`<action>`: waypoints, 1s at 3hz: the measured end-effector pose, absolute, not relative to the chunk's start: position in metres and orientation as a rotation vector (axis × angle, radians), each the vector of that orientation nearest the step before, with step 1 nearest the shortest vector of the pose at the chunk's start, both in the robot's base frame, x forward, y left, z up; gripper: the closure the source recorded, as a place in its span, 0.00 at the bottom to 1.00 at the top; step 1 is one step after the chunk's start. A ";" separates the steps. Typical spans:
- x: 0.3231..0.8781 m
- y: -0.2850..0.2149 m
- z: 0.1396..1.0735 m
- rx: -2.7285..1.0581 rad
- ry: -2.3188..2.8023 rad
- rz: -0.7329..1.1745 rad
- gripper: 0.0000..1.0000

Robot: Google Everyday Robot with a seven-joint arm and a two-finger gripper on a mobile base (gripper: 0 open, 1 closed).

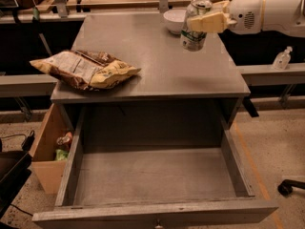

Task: Pick 7up can from top drawer and place on counter

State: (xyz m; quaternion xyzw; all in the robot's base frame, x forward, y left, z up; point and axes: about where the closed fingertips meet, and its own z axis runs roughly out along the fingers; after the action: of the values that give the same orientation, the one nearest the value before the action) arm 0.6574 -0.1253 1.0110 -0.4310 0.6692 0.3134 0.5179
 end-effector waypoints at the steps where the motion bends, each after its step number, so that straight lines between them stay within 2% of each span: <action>1: 0.700 -0.140 1.003 -0.968 1.651 0.717 1.00; 3: 0.741 -0.174 0.966 -0.864 1.710 0.624 1.00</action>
Offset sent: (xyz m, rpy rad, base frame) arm 0.1003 -0.0660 -0.0482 -0.0077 0.0095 -0.2520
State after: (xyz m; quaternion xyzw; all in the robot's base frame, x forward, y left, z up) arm 0.7410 -0.1739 0.9660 -0.3627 0.7174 0.2620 0.5340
